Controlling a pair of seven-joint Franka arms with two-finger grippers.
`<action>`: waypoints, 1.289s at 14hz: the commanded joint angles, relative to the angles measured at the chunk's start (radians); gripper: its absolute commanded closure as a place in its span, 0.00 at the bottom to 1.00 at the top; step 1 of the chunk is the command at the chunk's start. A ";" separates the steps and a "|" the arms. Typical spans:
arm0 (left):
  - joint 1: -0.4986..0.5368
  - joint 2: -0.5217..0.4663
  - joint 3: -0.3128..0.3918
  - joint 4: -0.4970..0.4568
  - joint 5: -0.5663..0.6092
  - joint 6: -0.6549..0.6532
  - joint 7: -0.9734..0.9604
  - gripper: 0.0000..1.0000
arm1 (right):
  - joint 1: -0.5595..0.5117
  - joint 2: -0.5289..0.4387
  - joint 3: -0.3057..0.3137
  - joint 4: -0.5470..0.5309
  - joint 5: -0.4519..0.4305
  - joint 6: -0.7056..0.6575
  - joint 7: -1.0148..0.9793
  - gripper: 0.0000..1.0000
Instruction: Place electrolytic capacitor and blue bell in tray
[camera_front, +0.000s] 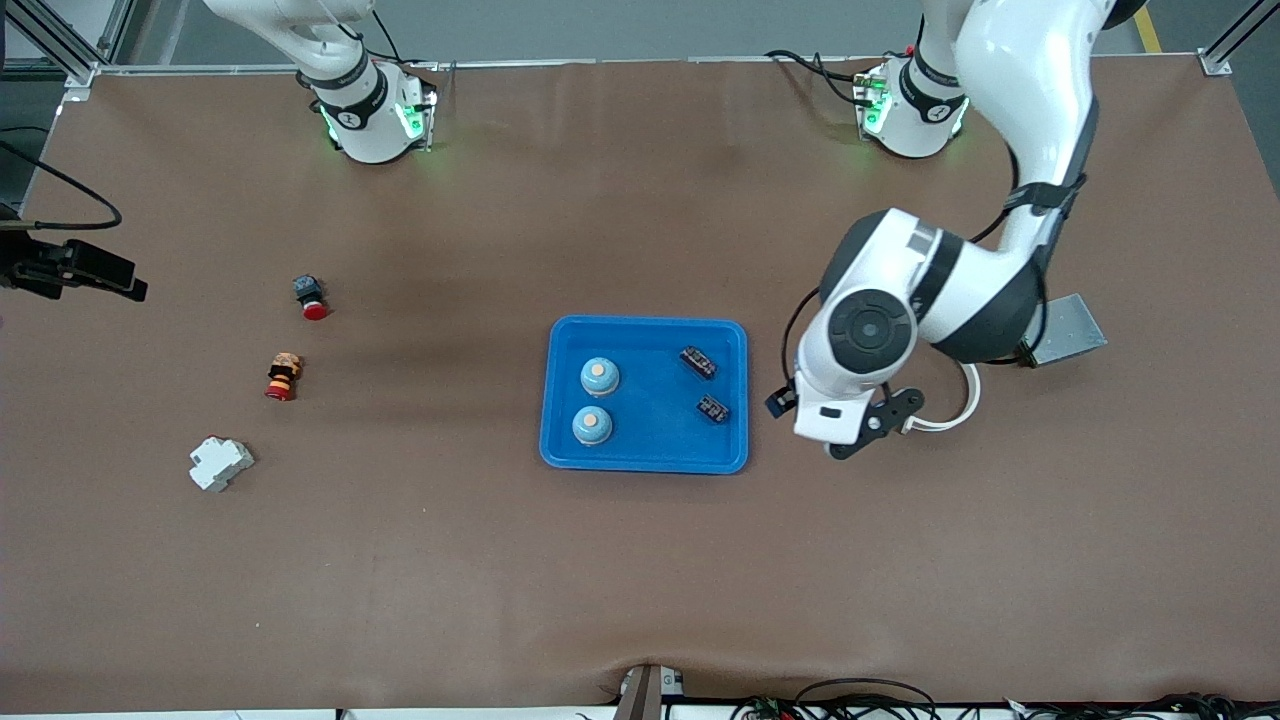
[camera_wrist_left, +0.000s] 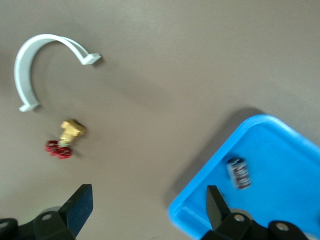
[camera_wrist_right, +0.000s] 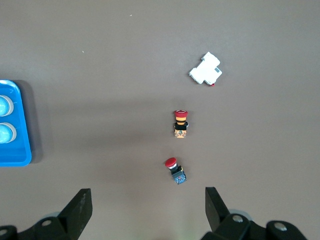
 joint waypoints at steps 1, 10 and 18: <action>0.060 -0.075 -0.007 -0.033 -0.036 -0.065 0.122 0.00 | 0.001 -0.081 0.005 -0.096 -0.006 0.037 0.017 0.00; 0.265 -0.283 -0.009 -0.199 -0.082 -0.163 0.583 0.00 | -0.007 -0.100 0.003 -0.117 -0.007 0.039 0.052 0.00; 0.431 -0.472 -0.008 -0.419 -0.108 -0.069 0.862 0.00 | -0.005 -0.098 0.008 -0.122 -0.007 0.050 0.054 0.00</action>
